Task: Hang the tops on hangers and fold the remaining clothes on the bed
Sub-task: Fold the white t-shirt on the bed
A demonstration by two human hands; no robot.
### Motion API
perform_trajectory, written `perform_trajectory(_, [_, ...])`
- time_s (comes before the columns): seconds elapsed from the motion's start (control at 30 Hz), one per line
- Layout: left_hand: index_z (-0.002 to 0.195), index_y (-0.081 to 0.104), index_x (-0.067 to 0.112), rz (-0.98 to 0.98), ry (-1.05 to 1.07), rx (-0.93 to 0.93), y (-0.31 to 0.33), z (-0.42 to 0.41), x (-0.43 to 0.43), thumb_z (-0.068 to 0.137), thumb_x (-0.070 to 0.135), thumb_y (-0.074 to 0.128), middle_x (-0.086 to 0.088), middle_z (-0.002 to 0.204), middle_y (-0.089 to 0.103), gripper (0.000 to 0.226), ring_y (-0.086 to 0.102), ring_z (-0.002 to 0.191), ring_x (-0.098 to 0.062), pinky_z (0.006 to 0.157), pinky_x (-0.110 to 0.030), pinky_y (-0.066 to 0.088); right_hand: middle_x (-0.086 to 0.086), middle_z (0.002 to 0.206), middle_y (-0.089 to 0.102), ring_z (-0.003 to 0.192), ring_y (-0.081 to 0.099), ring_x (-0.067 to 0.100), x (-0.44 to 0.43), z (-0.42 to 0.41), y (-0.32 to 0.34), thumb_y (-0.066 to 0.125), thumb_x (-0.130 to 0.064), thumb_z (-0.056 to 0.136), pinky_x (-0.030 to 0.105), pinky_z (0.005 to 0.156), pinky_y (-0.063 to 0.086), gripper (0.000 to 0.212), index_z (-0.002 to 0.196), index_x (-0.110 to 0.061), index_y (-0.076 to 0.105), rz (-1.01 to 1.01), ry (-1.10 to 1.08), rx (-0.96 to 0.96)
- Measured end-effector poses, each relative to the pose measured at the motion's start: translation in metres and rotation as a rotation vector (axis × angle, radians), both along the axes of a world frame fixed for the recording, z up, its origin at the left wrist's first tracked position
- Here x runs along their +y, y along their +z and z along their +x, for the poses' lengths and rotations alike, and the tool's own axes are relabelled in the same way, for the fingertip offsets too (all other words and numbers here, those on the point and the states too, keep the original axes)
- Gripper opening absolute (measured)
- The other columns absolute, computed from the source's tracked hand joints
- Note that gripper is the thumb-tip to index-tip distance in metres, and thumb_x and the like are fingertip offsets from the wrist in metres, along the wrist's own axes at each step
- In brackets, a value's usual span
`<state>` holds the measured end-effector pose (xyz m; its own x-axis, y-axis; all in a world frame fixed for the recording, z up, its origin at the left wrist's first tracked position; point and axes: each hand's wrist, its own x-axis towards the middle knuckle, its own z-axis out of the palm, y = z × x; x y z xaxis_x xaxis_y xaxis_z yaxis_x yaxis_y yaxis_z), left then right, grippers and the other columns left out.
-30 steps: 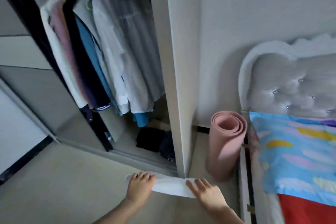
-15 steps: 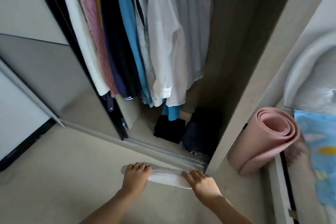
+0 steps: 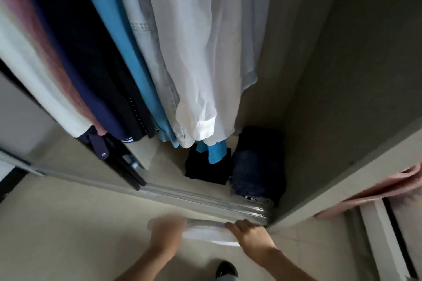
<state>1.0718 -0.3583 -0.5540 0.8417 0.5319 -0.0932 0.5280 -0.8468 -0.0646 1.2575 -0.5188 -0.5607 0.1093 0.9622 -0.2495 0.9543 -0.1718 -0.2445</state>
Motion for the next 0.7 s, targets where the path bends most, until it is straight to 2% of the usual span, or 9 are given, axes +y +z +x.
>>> perform_trajectory(0.23, [0.050,0.061,0.017,0.019,-0.126,0.004,-0.138,0.070,0.101,0.009,0.007,0.081,-0.003,0.043,0.054,0.046,0.054,0.038,-0.019,0.038,-0.023,0.040,-0.013,0.062,0.062,0.047,0.057,0.004,0.084,0.057,-0.136,0.087,-0.027,0.019,0.015,0.031,0.032,0.096,0.106,-0.035,0.046,-0.016,-0.010,-0.097])
perform_trajectory(0.33, [0.061,0.069,0.017,0.151,-0.213,-0.057,-0.189,0.108,0.156,0.039,0.018,0.065,0.001,0.050,0.058,0.022,0.057,0.045,-0.021,0.043,-0.026,0.044,-0.009,0.067,0.066,0.049,0.060,0.010,0.125,0.094,-0.188,0.082,-0.021,0.032,0.015,0.031,0.031,0.090,0.115,-0.031,0.050,0.124,0.015,-0.226])
perform_trajectory(0.4, [0.074,0.074,0.016,0.201,-0.233,-0.142,-0.216,0.138,0.197,0.047,0.021,0.054,-0.002,0.062,0.065,0.033,0.061,0.053,-0.024,0.048,-0.030,0.047,-0.002,0.070,0.067,0.054,0.061,0.017,0.159,0.125,-0.212,0.075,-0.017,0.043,0.017,0.034,0.036,0.075,0.114,-0.023,0.054,0.316,0.029,-0.295])
perform_trajectory(0.47, [0.077,0.073,0.011,0.323,-0.216,-0.292,-0.234,0.177,0.231,0.056,0.019,0.046,-0.007,0.068,0.068,0.035,0.063,0.058,-0.027,0.053,-0.034,0.049,0.003,0.074,0.067,0.058,0.062,0.020,0.194,0.159,-0.227,0.053,-0.011,0.064,0.022,0.040,0.041,0.049,0.113,-0.018,0.048,0.464,-0.018,-0.384])
perform_trajectory(0.53, [0.076,0.070,0.004,0.343,-0.187,-0.434,-0.234,0.218,0.251,0.064,0.014,0.042,-0.015,0.067,0.066,0.032,0.064,0.060,-0.033,0.056,-0.041,0.052,0.010,0.086,0.069,0.071,0.066,0.026,0.224,0.188,-0.233,0.043,-0.012,0.070,0.026,0.052,0.050,0.044,0.113,-0.015,0.044,0.527,-0.122,-0.451])
perform_trajectory(0.57, [0.084,0.070,0.002,0.309,-0.137,-0.478,-0.237,0.233,0.258,0.069,0.009,0.046,-0.021,0.075,0.067,0.029,0.065,0.069,-0.038,0.063,-0.046,0.053,0.016,0.100,0.068,0.088,0.067,0.030,0.234,0.199,-0.237,0.043,-0.013,0.073,0.031,0.066,0.054,0.047,0.120,-0.014,0.042,0.498,-0.178,-0.454])
perform_trajectory(0.6, [0.103,0.067,0.002,0.234,-0.037,-0.443,-0.241,0.246,0.262,0.080,0.010,0.050,-0.025,0.098,0.066,0.030,0.064,0.091,-0.042,0.081,-0.051,0.049,0.022,0.123,0.057,0.112,0.057,0.035,0.240,0.209,-0.245,0.046,-0.015,0.080,0.039,0.086,0.050,0.055,0.133,-0.012,0.035,0.433,-0.223,-0.420])
perform_trajectory(0.63, [0.127,0.054,0.008,0.163,0.079,-0.264,-0.251,0.256,0.266,0.090,0.021,0.051,-0.023,0.127,0.055,0.039,0.051,0.117,-0.040,0.098,-0.049,0.038,0.024,0.144,0.034,0.133,0.035,0.038,0.242,0.213,-0.253,0.049,-0.020,0.088,0.044,0.104,0.036,0.064,0.145,-0.016,0.023,0.292,-0.260,-0.366])
perform_trajectory(0.7, [0.148,0.020,0.020,0.103,0.178,0.090,-0.281,0.259,0.269,0.090,0.051,0.049,-0.014,0.154,0.021,0.072,0.019,0.141,-0.034,0.110,-0.044,0.021,0.017,0.156,-0.007,0.143,0.000,0.035,0.236,0.213,-0.276,0.048,-0.037,0.095,0.047,0.115,0.012,0.075,0.150,-0.026,-0.001,-0.001,-0.330,-0.207])
